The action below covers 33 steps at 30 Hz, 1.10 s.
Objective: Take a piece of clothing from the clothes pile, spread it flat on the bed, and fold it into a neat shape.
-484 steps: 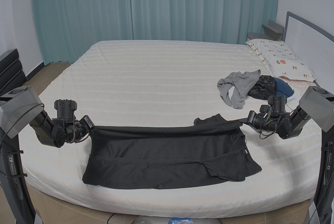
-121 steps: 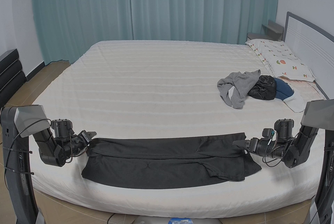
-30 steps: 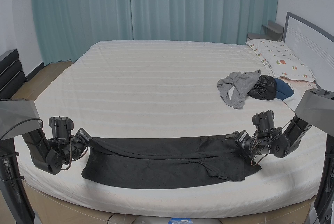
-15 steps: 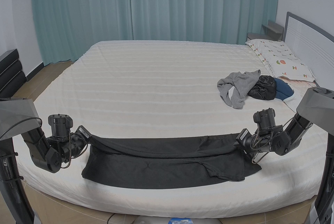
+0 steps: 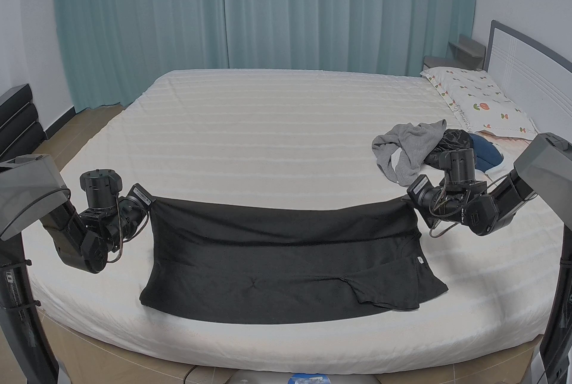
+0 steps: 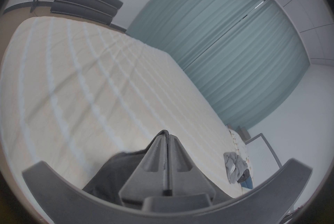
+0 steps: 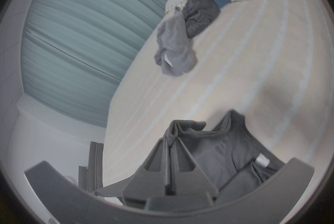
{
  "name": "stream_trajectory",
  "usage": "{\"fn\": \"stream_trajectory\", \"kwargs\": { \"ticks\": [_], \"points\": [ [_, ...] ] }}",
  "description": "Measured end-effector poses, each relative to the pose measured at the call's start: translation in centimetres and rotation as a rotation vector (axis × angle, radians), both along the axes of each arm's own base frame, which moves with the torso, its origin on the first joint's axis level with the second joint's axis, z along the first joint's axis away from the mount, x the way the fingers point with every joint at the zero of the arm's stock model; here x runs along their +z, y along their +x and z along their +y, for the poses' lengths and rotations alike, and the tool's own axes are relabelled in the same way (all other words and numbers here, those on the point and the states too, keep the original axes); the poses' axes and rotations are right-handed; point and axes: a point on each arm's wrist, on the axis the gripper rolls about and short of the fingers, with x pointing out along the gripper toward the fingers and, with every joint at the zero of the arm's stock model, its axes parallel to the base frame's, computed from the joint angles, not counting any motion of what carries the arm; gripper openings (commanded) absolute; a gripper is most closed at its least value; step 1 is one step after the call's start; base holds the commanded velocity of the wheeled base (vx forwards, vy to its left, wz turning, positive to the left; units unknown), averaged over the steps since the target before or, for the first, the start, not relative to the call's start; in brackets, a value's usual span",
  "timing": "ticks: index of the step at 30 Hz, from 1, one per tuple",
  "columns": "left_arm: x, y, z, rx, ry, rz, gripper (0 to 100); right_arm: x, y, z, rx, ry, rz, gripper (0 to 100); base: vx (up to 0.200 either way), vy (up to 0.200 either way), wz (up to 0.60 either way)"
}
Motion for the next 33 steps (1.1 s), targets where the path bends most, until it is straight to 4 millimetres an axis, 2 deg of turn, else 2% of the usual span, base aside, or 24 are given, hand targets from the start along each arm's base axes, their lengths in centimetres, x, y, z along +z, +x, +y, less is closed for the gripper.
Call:
{"fn": "stream_trajectory", "kwargs": {
  "ticks": [2,9,21,33],
  "points": [
    [0.4,0.8,0.1,0.016,0.007,-0.046,0,0.4,0.9,-0.1,-0.008,-0.010,-0.031,0,0.000,0.000,0.00],
    [0.4,1.6,0.5,0.031,0.011,-0.118,0,0.2,1.6,-0.3,-0.010,-0.024,-0.051,0,0.000,0.000,0.00],
    [-1.6,1.6,0.7,0.018,0.063,-0.059,0,0.4,3.0,-0.5,-0.015,-0.021,-0.114,0,0.000,0.000,0.00],
    [-1.7,2.1,0.8,0.014,0.064,-0.065,0,0.0,4.6,-0.6,-0.011,-0.047,-0.146,0,0.000,0.000,0.00]
  ]
}}
